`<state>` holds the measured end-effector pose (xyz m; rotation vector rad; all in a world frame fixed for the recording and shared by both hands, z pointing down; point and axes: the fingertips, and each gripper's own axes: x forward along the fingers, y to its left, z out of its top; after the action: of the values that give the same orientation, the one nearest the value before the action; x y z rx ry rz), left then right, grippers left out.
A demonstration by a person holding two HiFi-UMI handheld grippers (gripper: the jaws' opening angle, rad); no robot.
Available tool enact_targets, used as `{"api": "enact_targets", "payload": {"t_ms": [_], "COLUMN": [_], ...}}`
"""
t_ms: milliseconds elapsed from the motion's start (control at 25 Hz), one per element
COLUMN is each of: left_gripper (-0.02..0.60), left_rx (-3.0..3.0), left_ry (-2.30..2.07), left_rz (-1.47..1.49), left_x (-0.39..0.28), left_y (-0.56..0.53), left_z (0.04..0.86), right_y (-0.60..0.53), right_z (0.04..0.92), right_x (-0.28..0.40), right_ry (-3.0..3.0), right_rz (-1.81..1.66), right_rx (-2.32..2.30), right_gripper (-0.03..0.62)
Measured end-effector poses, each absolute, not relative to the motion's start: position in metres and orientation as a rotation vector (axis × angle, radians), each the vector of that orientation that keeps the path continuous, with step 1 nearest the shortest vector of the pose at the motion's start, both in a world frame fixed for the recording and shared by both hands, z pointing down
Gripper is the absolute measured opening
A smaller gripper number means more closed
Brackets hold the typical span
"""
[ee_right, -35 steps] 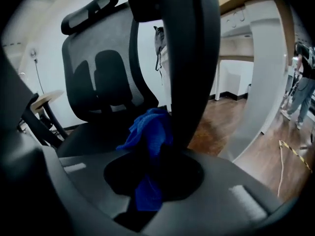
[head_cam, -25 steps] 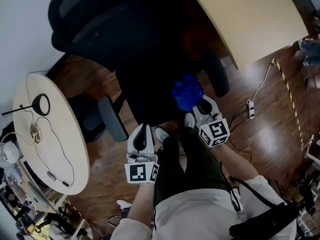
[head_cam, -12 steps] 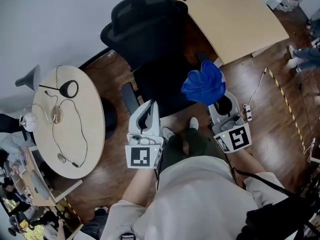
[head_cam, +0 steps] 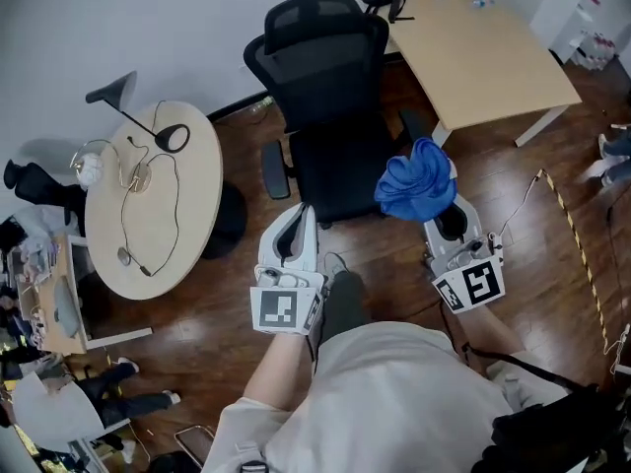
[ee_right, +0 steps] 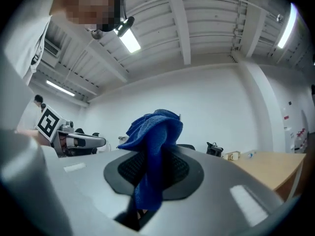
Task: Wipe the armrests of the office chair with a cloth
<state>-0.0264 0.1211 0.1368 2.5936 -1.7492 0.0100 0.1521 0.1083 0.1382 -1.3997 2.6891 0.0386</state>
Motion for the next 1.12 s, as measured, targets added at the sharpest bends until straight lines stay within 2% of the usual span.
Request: {"api": "enact_targets", "payload": {"t_ms": [240, 440, 680, 1120], "left_gripper": [-0.002, -0.002, -0.002, -0.002], "left_rx": [2.519, 2.51, 2.528, 2.507], "left_ry": [-1.81, -1.806, -1.814, -1.801], "left_rz": [-0.032, -0.003, -0.05, -0.009], "left_x": [0.036, 0.055, 0.053, 0.03], "left_y": [0.246, 0.318, 0.357, 0.368], "left_z": [0.129, 0.116, 0.107, 0.108], "right_y": [0.222, 0.285, 0.333, 0.341], "right_z": [0.127, 0.109, 0.108, 0.105], "right_x": [0.217, 0.248, 0.253, 0.24], "right_ry": [2.703, 2.693, 2.686, 2.712], "right_rz": [0.041, 0.062, 0.076, 0.037], "right_rx": [-1.337, -1.31, -1.318, -1.368], "right_gripper": [0.067, 0.069, 0.068, 0.067]}}
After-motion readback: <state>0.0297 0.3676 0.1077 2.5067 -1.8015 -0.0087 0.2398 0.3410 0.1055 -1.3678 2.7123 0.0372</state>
